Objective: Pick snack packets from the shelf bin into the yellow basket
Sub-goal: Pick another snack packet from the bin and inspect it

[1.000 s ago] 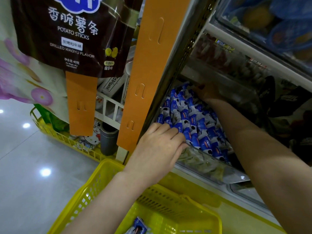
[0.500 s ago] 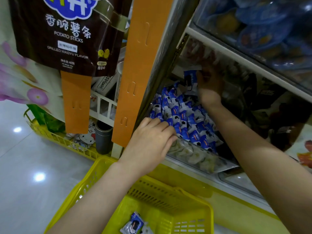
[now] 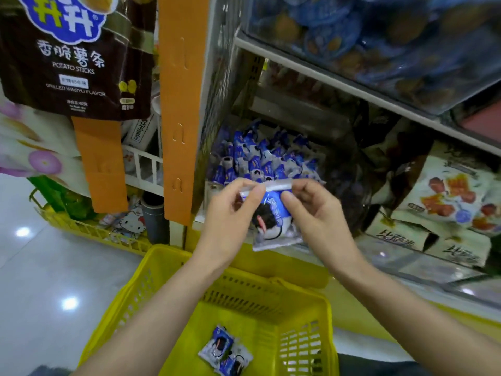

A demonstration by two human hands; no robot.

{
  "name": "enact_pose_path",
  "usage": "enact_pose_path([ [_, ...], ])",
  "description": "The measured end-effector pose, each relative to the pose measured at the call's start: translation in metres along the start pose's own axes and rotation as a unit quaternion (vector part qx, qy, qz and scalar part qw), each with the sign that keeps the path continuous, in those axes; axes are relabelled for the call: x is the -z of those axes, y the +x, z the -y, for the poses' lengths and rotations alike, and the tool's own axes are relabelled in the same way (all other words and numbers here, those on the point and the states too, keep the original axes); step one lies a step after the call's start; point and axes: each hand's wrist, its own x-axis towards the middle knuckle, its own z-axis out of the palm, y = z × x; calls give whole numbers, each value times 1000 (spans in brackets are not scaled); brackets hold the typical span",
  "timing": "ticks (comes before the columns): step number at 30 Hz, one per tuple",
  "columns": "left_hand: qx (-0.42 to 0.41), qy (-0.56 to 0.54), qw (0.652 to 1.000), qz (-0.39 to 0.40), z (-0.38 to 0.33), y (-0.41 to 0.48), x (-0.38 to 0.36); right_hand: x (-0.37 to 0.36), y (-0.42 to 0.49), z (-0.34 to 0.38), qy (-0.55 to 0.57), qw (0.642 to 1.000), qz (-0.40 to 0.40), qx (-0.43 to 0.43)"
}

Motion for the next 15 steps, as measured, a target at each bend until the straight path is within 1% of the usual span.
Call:
enact_pose_path([
  [3, 19, 60, 998, 20, 11, -8, -3, -4, -16, -15, 7, 1000, -7, -30],
  [6, 60, 74, 994, 46, 18, -13, -4, -3, -26, -29, -38, 998, -22, -34],
  [8, 105, 50, 992, 53, 21, -14, -5, -1, -31, -34, -108, 993, -35, 9],
  [10, 146, 26, 987, 56, 22, -16, -7, 1, -34, -37, -193, 976, -45, 86],
  [11, 161, 18, 985, 59, 22, -16, -7, 2, -34, -37, -215, 969, -48, 111],
  [13, 186, -7, 979, 80, 22, -17, -8, 4, -35, -38, -205, 971, -60, 107],
  [15, 209, -31, 970, 117, 21, -18, -9, 7, -35, -40, -153, 982, -96, 50],
])
